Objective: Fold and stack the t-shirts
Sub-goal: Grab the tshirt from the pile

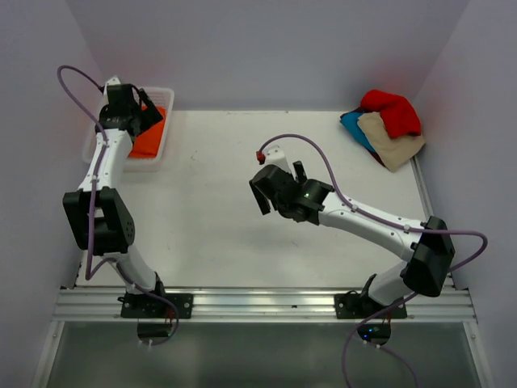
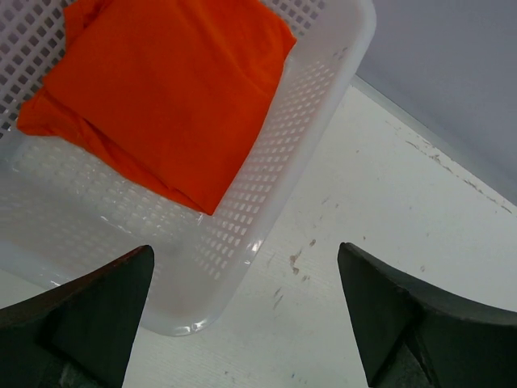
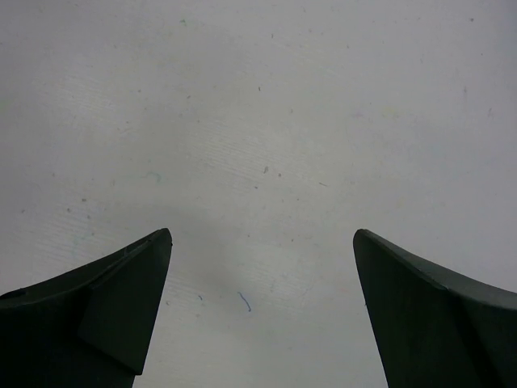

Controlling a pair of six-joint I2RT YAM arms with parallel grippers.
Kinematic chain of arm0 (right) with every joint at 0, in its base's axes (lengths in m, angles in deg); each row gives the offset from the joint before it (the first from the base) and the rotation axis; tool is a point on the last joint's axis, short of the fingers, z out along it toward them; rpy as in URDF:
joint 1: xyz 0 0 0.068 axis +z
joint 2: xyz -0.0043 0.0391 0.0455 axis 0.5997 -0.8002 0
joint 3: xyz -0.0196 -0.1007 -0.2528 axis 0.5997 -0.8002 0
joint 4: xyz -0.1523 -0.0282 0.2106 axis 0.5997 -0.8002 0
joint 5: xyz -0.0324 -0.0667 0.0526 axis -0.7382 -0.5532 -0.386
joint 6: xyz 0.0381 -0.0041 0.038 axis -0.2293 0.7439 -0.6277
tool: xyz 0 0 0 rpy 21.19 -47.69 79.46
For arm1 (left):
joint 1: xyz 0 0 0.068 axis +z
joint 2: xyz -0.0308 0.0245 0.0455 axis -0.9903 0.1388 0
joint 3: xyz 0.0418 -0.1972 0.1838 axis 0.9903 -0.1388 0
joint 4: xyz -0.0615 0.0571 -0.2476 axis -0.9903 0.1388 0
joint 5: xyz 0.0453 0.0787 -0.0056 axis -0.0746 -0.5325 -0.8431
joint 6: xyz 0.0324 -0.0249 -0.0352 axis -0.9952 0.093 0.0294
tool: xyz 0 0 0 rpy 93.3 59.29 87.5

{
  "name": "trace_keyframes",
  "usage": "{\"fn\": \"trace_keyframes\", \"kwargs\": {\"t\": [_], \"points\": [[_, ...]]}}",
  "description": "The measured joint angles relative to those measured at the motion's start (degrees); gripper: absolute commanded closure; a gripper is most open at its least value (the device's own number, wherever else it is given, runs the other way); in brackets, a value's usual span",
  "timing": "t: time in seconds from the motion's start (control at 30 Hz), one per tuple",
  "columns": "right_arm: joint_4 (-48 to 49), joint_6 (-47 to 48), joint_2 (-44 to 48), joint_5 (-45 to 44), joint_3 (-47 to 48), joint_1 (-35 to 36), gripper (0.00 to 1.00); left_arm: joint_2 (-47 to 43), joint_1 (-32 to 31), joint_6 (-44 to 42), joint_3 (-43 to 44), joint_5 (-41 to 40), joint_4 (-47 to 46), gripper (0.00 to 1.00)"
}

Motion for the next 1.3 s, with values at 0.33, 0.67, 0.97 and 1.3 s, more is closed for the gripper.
{"fn": "trace_keyframes", "kwargs": {"t": [0.33,0.67,0.97,1.3], "points": [[0.02,-0.74,0.07,0.66,-2.1,0.0,0.01,12.24,1.18,-1.64,12.24,-8.79,6.34,0.02],[0.07,-1.73,2.51,1.36,-5.81,0.0,0.01,32.59,2.95,-3.93,27.65,-14.47,13.84,0.04],[0.0,-2.97,4.44,1.36,-7.1,0.0,0.01,39.54,3.67,-4.13,32.17,-15.3,14.91,0.09],[-0.11,-4.59,5.18,1.51,-8.28,0.0,0.01,42.23,3.85,-5.53,34.67,-11.08,13.86,1.0]]}}
